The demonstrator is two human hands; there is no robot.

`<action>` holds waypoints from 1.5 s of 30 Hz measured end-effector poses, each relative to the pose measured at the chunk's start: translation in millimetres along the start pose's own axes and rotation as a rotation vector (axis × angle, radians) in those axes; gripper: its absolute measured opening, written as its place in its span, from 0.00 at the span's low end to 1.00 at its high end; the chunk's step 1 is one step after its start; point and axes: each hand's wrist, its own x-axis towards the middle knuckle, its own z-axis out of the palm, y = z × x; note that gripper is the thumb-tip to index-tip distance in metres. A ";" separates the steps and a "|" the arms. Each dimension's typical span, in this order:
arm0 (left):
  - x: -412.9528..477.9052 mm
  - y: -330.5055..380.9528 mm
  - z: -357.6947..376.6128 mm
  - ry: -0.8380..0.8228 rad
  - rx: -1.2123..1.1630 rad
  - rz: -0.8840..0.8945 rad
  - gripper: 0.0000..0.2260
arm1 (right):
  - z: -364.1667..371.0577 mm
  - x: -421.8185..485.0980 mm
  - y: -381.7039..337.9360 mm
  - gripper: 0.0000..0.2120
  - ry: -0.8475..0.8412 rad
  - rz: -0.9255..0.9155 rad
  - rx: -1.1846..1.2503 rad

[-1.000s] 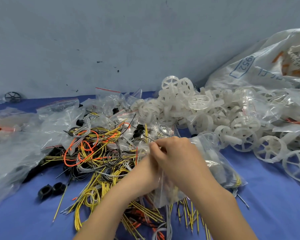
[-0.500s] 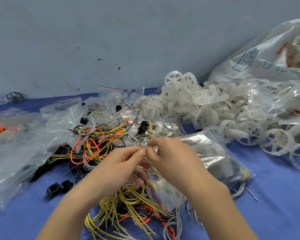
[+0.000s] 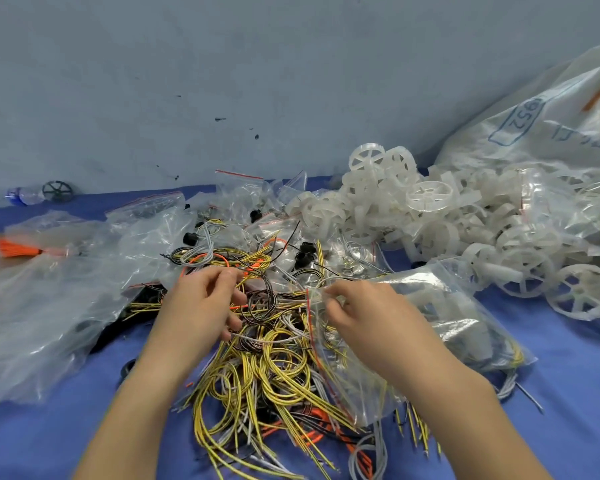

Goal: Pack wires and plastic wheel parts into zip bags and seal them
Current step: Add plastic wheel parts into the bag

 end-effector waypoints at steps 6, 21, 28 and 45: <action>7.4 -45.7 -62.1 0.437 0.393 -0.206 0.14 | -2.3 -3.8 -3.6 0.13 0.024 -0.018 0.016; -26.2 -77.2 -90.0 -0.140 0.743 -0.326 0.05 | -5.0 -11.4 -1.8 0.14 0.100 0.011 0.163; -31.6 -63.3 -102.5 -0.072 0.729 -0.293 0.02 | -14.4 -8.4 8.8 0.12 0.210 0.045 0.399; -54.5 36.3 82.3 -0.478 0.144 0.156 0.07 | 2.4 -27.6 -19.5 0.13 0.394 -0.006 0.175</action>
